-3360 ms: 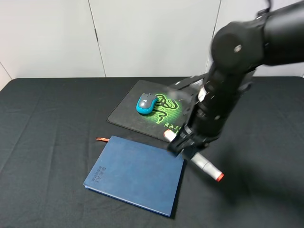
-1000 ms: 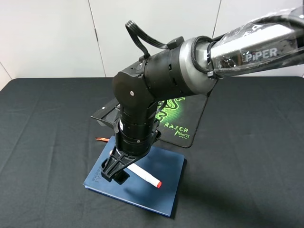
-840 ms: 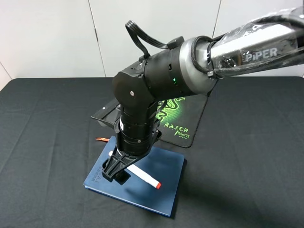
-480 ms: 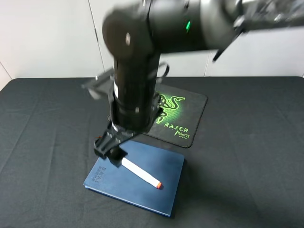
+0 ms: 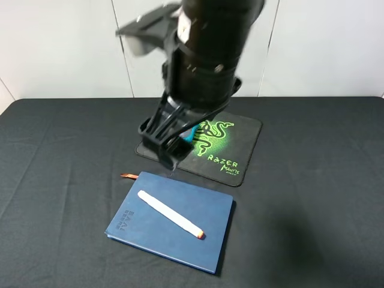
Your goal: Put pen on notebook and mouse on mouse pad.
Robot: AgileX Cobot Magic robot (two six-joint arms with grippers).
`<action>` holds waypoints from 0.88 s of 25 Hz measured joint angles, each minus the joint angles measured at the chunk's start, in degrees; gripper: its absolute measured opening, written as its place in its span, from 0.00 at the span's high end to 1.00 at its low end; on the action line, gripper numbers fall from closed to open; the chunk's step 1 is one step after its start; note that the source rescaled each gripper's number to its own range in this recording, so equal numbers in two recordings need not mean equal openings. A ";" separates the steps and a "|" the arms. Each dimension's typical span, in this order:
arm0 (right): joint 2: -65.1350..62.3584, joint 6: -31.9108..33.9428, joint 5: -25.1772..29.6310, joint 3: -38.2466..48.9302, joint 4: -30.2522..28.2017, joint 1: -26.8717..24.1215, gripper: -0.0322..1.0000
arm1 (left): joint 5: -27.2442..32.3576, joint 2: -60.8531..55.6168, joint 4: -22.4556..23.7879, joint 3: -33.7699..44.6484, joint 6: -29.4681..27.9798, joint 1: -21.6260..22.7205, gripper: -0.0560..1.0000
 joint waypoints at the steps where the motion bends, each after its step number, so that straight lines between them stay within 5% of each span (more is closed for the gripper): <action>1: -1.43 0.24 0.00 1.06 0.00 0.00 0.00 | 0.00 0.00 0.00 0.00 0.00 0.00 0.00; 22: -45.41 2.91 0.13 31.29 -3.70 0.00 0.00 | 0.00 0.00 0.00 0.00 0.00 0.00 0.00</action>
